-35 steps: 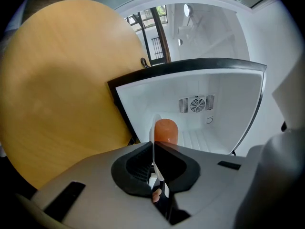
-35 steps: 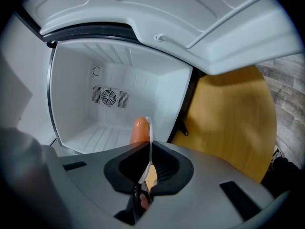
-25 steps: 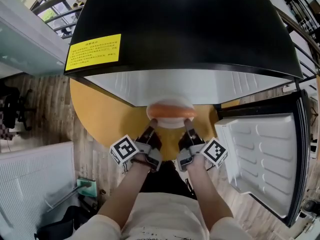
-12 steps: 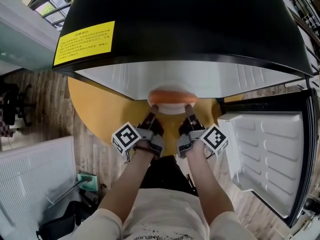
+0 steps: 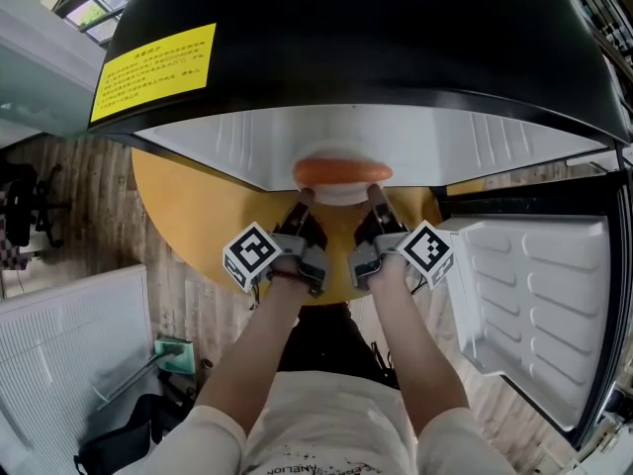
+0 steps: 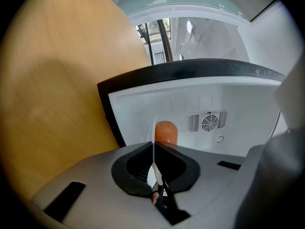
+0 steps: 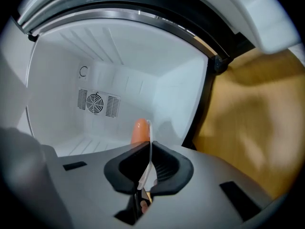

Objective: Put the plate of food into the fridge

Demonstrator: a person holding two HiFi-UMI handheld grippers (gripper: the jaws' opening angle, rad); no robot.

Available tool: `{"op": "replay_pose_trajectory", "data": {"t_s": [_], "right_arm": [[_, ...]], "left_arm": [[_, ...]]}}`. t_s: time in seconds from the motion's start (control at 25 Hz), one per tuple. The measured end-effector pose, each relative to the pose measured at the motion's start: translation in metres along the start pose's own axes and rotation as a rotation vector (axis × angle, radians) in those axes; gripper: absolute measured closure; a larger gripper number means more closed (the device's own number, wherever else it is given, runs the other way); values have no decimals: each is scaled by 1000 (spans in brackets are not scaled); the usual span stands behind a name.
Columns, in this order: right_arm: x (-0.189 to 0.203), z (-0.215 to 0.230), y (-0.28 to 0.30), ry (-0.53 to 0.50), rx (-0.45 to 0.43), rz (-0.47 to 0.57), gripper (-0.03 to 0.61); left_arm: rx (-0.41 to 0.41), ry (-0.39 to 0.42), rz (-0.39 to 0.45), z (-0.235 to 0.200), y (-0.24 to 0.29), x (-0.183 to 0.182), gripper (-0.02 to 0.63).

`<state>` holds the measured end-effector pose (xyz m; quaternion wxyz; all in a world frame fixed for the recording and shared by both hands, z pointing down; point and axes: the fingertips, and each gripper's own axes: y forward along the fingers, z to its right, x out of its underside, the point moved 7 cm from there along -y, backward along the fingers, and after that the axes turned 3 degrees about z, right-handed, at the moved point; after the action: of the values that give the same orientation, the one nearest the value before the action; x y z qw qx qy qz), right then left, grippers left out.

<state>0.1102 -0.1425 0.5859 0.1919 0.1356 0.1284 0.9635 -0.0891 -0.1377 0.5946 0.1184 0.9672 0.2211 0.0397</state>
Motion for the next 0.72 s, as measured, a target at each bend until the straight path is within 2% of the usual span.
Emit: {"op": "replay_pose_trajectory", "data": {"t_s": [0.56, 0.72], "right_arm": [[-8, 7, 28, -20, 0, -11, 543], [-11, 9, 34, -19, 4, -7, 543]], "left_arm": [[-7, 11, 0, -7, 25, -11, 583], [-7, -7, 6, -10, 31, -11, 583]]}}
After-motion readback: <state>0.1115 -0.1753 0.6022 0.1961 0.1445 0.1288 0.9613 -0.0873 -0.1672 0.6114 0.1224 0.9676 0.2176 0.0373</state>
